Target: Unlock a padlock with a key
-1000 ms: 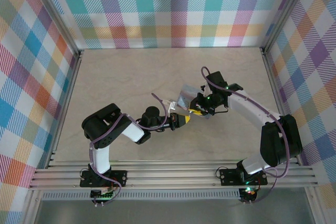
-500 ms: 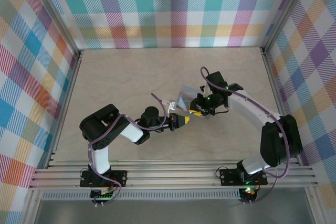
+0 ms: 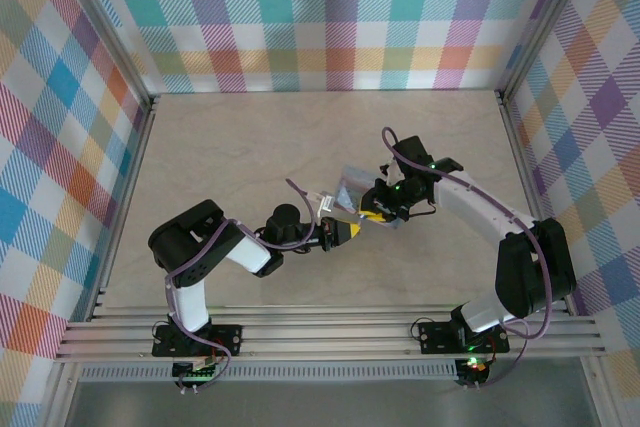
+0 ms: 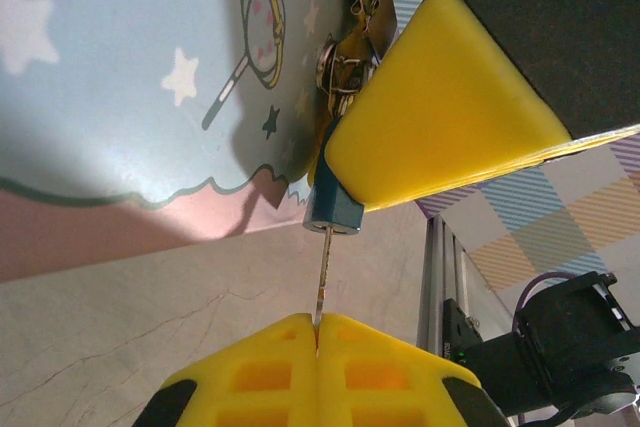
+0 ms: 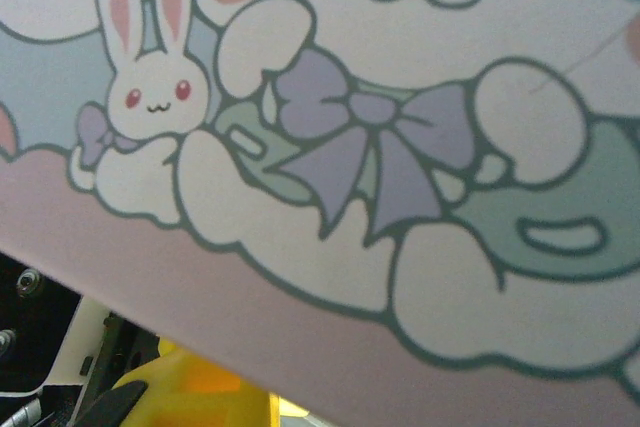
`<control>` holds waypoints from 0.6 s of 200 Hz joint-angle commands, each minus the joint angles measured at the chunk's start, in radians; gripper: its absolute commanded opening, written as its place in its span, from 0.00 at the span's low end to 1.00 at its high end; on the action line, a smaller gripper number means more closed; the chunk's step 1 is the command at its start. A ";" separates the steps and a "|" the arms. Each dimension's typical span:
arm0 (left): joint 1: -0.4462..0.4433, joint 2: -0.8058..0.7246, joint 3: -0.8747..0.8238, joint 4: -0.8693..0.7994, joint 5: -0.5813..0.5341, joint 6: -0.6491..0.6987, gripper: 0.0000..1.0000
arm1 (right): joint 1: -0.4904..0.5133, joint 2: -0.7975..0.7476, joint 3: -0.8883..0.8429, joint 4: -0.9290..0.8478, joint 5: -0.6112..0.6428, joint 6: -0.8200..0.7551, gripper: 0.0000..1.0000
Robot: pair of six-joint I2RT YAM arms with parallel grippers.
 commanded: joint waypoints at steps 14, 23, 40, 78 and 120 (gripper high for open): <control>0.007 -0.046 -0.006 0.087 0.002 0.036 0.00 | 0.007 0.004 0.014 -0.027 -0.068 0.003 0.00; 0.008 -0.054 -0.006 0.081 0.002 0.042 0.00 | 0.007 0.010 0.018 -0.030 -0.070 0.000 0.00; 0.008 -0.074 -0.003 0.052 0.001 0.055 0.00 | 0.007 0.015 0.021 -0.035 -0.069 -0.005 0.00; 0.007 -0.128 0.016 -0.058 -0.007 0.102 0.00 | 0.007 0.029 0.025 -0.039 -0.081 -0.016 0.00; 0.006 -0.155 0.042 -0.145 -0.010 0.120 0.00 | 0.007 0.035 0.024 -0.052 -0.084 -0.029 0.00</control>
